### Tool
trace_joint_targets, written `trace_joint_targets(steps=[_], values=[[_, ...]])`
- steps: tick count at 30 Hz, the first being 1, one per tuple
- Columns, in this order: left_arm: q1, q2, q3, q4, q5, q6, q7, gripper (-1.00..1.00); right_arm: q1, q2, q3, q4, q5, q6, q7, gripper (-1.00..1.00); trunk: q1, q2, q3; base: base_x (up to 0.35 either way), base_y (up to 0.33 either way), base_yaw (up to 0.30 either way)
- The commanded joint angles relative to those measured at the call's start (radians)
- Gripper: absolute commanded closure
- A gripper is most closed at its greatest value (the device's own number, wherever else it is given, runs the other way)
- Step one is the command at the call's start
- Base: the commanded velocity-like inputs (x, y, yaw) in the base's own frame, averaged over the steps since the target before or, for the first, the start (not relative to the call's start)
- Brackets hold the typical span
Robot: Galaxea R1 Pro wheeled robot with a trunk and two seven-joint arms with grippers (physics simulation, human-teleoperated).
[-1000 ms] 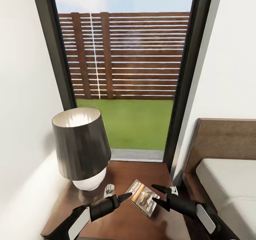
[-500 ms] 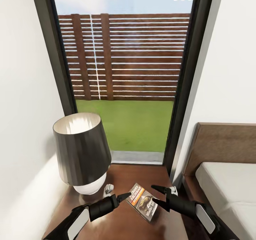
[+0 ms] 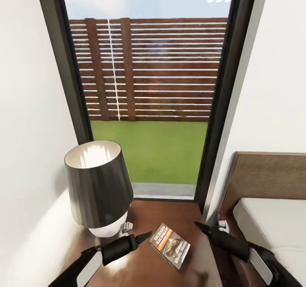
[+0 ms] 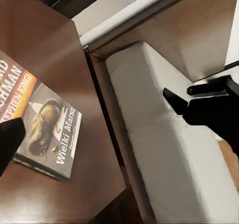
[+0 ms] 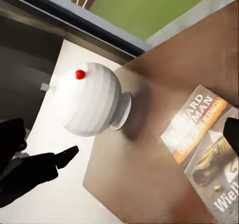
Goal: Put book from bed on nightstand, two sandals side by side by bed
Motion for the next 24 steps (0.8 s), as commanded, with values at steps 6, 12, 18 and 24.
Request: trace_joint_targets(steps=[6,12,18,24], values=[[-0.001,0.005,-0.003,0.067,-0.096,-0.055,0.0,-1.0,0.0,-0.073,0.001,0.001,0.003,-0.022,0.003,-1.0,-0.023,0.042,0.018,0.0,0.0,0.0],[-0.001,0.015,-0.003,0.088,-0.118,-0.078,-0.005,-1.0,0.002,-0.089,0.001,0.008,0.005,-0.027,0.004,-1.0,-0.046,0.084,0.037,0.0,0.0,0.0],[0.0,0.041,-0.004,0.091,-0.121,-0.081,-0.049,-1.0,0.002,-0.091,0.001,0.051,0.008,-0.028,0.005,-1.0,-0.069,0.126,0.056,0.0,0.0,0.0],[0.001,0.039,-0.005,0.093,-0.121,-0.082,-0.055,-1.0,0.003,-0.103,0.001,0.09,0.008,-0.03,0.005,-1.0,-0.092,0.168,0.074,0.0,0.0,0.0]])
